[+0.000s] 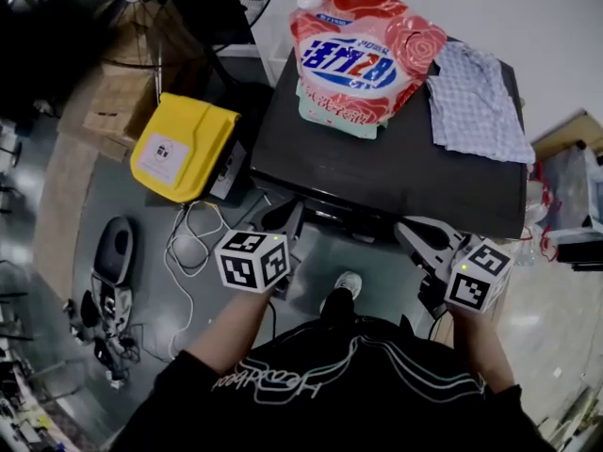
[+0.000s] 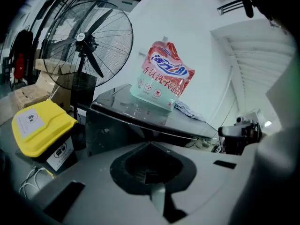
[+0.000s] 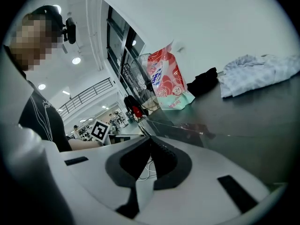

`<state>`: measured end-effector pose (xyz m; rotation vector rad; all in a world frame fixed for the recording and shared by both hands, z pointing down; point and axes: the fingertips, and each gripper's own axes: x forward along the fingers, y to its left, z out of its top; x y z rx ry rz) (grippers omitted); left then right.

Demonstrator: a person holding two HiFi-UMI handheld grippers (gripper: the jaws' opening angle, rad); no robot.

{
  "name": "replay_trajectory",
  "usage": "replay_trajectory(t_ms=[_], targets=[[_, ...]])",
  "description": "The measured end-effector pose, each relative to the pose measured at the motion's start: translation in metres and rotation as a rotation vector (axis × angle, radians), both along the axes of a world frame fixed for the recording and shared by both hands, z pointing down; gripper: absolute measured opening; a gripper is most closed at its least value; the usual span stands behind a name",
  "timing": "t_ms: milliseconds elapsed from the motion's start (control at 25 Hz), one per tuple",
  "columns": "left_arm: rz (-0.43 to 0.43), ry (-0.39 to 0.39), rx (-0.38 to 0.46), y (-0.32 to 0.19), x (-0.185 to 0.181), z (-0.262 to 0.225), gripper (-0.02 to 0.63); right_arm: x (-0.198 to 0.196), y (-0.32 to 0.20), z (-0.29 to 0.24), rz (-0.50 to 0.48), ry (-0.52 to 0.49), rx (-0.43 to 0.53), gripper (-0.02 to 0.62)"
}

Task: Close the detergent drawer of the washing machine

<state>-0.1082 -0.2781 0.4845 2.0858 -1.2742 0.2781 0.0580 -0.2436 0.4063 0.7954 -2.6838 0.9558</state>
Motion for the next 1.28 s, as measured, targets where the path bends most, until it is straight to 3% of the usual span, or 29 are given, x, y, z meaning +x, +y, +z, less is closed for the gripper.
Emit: replay_trajectory(t_ms=[200, 720, 920, 1000, 1280], targets=[[0.013, 0.002, 0.027, 0.000, -0.002, 0.003, 0.023, -0.002, 0.013, -0.003, 0.052, 0.017, 0.030, 0.028], [0.094, -0.004, -0.035, -0.014, -0.001, 0.007, 0.023, 0.005, 0.039, -0.008, 0.105, 0.030, 0.055, 0.028], [0.155, 0.075, -0.165, -0.003, 0.005, 0.013, 0.025, -0.009, 0.048, -0.015, 0.049, 0.073, 0.070, 0.026], [0.200, 0.070, -0.193, 0.012, 0.011, 0.011, 0.025, -0.014, 0.053, -0.022, 0.041, 0.076, 0.078, 0.026], [0.321, 0.136, -0.029, 0.077, 0.018, -0.078, 0.025, -0.028, 0.086, -0.067, 0.104, -0.062, 0.070, 0.026]])
